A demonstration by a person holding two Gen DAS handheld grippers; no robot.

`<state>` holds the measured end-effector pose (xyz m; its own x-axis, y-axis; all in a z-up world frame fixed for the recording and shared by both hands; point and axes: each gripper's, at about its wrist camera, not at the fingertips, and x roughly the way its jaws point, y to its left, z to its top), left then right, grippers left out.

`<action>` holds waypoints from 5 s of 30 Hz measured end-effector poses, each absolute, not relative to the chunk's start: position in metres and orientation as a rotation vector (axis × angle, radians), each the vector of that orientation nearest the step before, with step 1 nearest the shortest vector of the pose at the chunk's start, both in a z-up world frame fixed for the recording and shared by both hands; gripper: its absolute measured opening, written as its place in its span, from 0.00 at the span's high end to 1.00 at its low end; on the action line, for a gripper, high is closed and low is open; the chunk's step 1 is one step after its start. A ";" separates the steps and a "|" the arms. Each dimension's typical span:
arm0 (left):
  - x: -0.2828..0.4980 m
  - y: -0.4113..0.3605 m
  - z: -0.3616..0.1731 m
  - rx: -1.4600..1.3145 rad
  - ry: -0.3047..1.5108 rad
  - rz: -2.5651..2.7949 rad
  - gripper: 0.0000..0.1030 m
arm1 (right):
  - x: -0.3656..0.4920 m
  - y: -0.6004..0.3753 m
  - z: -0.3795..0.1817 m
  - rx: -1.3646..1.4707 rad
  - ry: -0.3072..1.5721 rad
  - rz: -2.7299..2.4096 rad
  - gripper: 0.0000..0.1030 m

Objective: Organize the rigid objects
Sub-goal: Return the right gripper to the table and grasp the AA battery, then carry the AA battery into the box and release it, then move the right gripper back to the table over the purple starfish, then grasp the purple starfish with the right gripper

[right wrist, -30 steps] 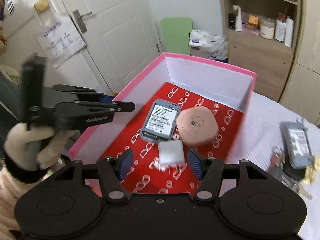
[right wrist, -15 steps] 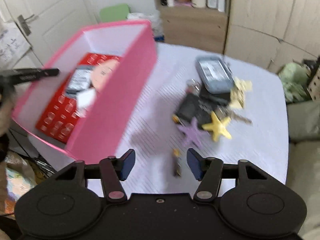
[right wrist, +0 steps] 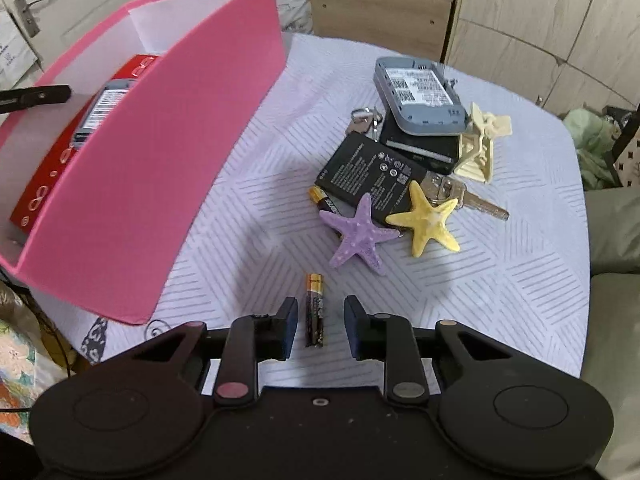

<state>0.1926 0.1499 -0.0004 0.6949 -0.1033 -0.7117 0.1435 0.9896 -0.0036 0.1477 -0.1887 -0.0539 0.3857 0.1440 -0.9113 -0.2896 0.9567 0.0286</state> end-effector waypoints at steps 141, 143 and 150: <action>0.204 0.141 0.000 0.126 0.800 -0.086 0.89 | 0.139 -0.185 -0.025 -0.093 0.861 0.173 0.44; 0.204 0.140 0.000 0.126 0.800 -0.086 0.89 | 0.136 -0.181 -0.016 -0.113 0.843 0.179 0.44; 0.204 0.141 0.000 0.121 0.799 -0.088 0.89 | 0.127 -0.161 0.023 -0.192 0.768 0.204 0.44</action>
